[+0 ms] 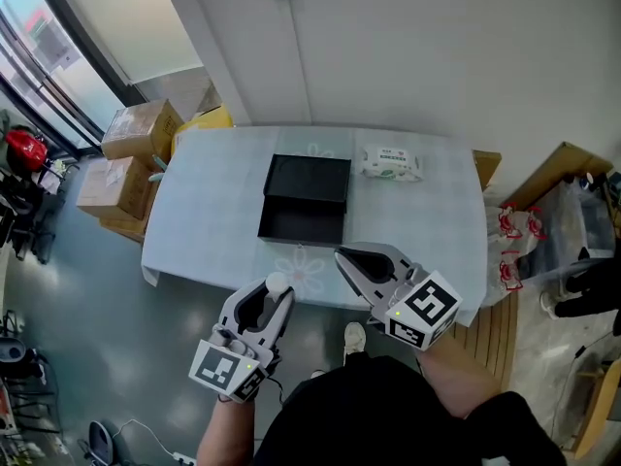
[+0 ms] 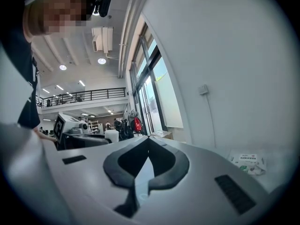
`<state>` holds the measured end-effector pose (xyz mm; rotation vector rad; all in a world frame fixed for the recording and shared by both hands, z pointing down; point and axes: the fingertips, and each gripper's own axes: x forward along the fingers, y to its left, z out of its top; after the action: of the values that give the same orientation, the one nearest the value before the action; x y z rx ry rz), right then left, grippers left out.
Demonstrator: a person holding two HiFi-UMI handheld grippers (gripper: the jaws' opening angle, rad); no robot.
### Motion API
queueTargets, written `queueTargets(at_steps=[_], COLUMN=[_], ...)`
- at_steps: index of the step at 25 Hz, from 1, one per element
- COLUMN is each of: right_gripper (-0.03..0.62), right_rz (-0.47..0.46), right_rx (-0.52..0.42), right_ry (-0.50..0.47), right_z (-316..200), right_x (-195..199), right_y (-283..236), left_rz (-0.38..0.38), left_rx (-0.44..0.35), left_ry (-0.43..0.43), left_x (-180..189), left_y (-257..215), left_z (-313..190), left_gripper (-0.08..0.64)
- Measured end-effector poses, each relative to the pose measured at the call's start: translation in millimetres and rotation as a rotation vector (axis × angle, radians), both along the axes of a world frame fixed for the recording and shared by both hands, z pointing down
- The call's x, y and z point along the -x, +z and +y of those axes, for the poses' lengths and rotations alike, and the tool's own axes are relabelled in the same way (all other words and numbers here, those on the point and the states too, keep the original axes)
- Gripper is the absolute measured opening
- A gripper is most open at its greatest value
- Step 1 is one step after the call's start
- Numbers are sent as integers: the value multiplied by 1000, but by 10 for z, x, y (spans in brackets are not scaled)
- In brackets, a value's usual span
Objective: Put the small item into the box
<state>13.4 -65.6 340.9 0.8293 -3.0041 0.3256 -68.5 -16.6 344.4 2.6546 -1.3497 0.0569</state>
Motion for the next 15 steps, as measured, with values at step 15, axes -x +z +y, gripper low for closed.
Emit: queueTargets(at_steps=[15], right_gripper=[9], right_rz=[-8], right_rx=[-7], right_ry=[-40], right_z=[-420], right_x=[-91], right_y=[-21], left_rz=[-24], left_rx=[-29], left_ry=[-49], left_x=[-56], left_y=[-118], left_z=[-475], left_gripper=[137])
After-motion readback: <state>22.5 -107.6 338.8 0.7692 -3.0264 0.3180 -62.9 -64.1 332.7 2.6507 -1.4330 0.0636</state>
